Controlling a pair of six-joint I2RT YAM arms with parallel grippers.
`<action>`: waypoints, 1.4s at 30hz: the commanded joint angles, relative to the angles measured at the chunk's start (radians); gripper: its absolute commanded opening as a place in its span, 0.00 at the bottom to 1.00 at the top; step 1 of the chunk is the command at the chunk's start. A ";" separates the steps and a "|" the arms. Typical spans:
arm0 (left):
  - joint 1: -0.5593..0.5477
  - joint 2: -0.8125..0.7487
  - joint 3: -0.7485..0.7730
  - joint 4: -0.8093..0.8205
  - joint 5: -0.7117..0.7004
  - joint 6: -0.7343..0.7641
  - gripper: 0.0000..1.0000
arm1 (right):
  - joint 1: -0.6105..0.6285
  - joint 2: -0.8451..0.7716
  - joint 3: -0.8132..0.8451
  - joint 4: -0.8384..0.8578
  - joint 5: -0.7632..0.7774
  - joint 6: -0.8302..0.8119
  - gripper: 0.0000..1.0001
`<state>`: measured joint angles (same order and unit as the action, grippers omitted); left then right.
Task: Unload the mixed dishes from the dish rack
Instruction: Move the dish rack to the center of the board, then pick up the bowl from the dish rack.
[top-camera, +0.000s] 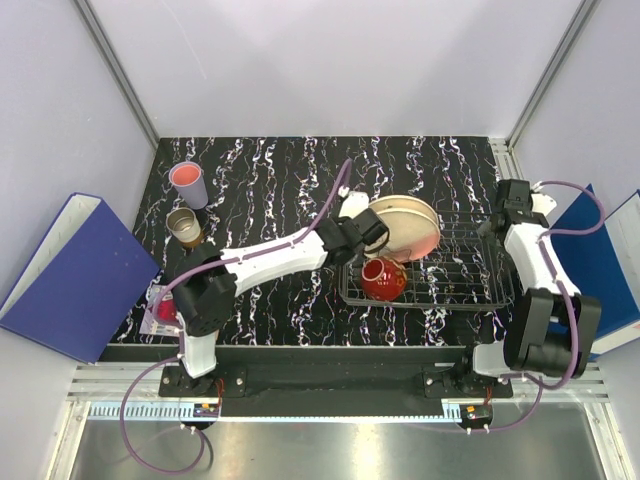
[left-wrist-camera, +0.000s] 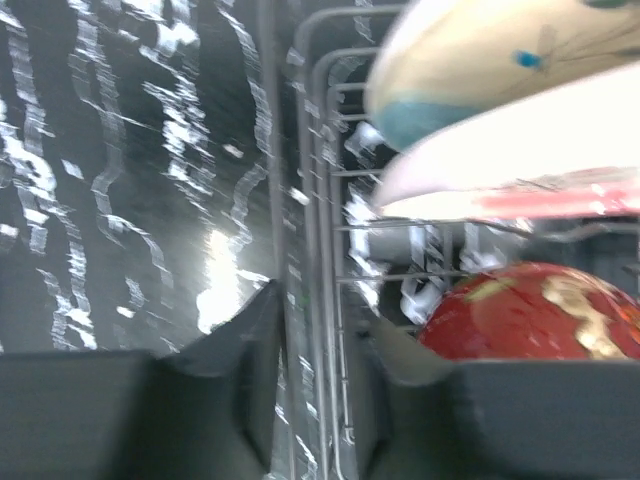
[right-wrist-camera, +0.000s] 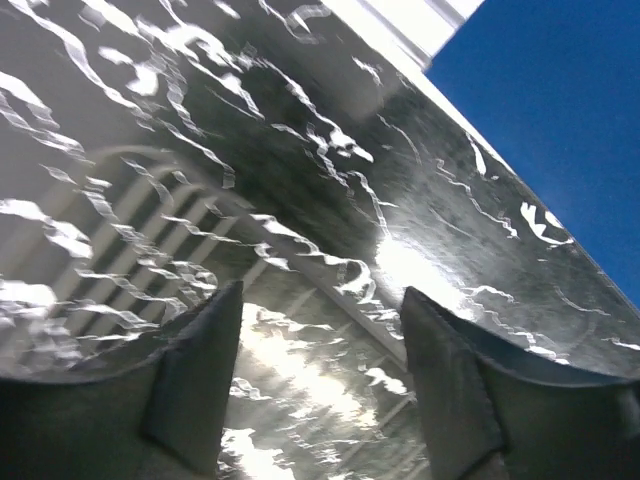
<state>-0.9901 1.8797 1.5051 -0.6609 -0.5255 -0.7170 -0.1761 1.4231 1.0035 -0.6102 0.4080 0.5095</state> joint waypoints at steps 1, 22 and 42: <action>-0.116 -0.045 -0.003 0.119 0.305 -0.102 0.44 | 0.030 -0.111 0.032 0.030 -0.080 0.141 0.73; 0.051 -0.200 -0.091 0.047 0.206 -0.102 0.99 | 0.043 -0.259 0.110 -0.054 -0.069 0.159 0.83; 0.099 -0.563 -0.247 -0.031 0.157 0.060 0.99 | 0.437 -0.293 0.463 0.007 -0.492 -0.121 1.00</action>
<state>-0.8871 1.4055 1.3289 -0.6647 -0.3508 -0.6949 0.1711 0.9878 1.3907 -0.5560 -0.1066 0.4648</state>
